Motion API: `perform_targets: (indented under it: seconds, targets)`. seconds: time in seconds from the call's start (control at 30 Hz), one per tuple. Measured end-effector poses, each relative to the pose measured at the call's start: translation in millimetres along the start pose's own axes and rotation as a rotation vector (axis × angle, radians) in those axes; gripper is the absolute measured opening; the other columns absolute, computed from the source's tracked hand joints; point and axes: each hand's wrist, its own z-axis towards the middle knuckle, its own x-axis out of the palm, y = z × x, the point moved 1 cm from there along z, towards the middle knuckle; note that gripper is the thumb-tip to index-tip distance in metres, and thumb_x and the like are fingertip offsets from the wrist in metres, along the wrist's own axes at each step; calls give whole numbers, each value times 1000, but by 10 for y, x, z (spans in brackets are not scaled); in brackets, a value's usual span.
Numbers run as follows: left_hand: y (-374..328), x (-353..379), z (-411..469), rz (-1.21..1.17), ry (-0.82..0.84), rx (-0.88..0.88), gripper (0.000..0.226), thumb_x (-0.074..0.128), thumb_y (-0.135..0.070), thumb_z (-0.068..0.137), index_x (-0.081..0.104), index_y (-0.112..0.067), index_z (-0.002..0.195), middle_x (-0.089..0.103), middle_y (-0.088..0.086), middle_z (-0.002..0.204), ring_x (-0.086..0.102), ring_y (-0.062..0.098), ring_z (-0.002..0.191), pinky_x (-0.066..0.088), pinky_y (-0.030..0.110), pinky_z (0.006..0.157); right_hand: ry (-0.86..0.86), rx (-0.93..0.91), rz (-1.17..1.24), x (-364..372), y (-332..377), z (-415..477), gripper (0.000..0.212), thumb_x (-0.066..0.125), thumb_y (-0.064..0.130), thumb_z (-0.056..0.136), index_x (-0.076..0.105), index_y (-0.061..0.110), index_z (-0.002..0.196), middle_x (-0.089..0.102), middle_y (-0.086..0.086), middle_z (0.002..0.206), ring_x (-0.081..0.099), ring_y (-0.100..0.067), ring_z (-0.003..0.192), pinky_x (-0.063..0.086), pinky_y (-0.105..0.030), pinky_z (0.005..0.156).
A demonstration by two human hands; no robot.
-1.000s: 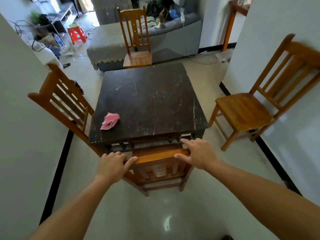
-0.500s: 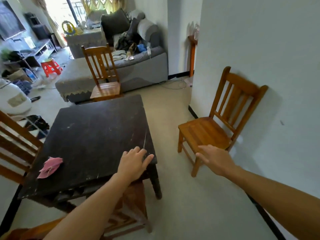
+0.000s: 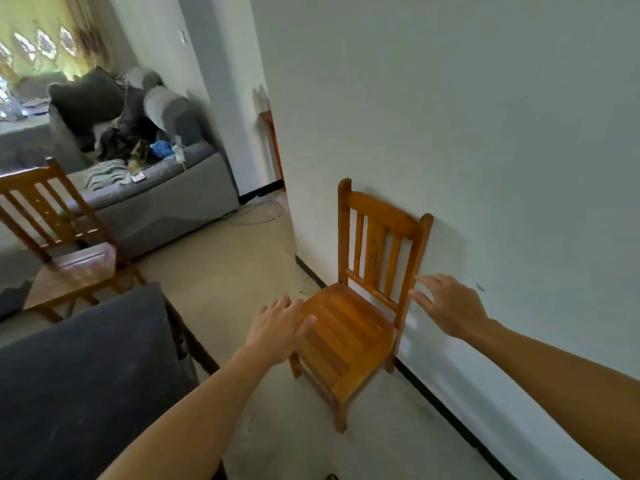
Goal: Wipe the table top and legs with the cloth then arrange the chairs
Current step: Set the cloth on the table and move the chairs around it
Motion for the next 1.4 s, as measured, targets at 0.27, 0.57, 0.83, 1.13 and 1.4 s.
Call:
perform_targets:
  seconds: [0.27,0.57,0.83,1.13,1.4]
  targets:
    - [-176,-308,1908,99,26,133,57,24,-59,96,38,-26,141,45,-1,141,42,21,130,32,40,111,-156,45,-52,-20,-475,1235,51,41,50,98,61,14,128,65,-7,120,59,-28,110,48,-42,88]
    - [-708,-192,3799,155,20,274,55,25,-58,97,37,-26,141,42,2,143,39,24,132,33,43,110,-188,-157,-19,198,-1054,2594,54,37,47,94,64,11,123,68,-9,115,66,-27,100,55,-39,85]
    - [-912,79,4973,211,189,319,59,23,-61,96,23,-33,149,18,5,158,6,33,147,12,56,116,-312,-322,-84,731,-1159,2840,37,50,40,93,70,18,114,70,-8,118,66,-23,99,46,-37,85]
    - [-516,152,4910,71,97,283,56,29,-64,93,38,-33,139,34,0,148,7,31,146,13,58,115,-333,-330,-116,690,-936,3103,42,52,40,93,66,15,123,70,-5,117,66,-23,99,56,-37,79]
    - [625,-37,4300,4,51,35,52,28,-60,95,33,-35,140,33,1,149,12,30,144,18,57,115,-278,-402,-137,787,115,3533,36,68,42,88,70,20,116,73,1,76,65,-18,58,50,-26,52]
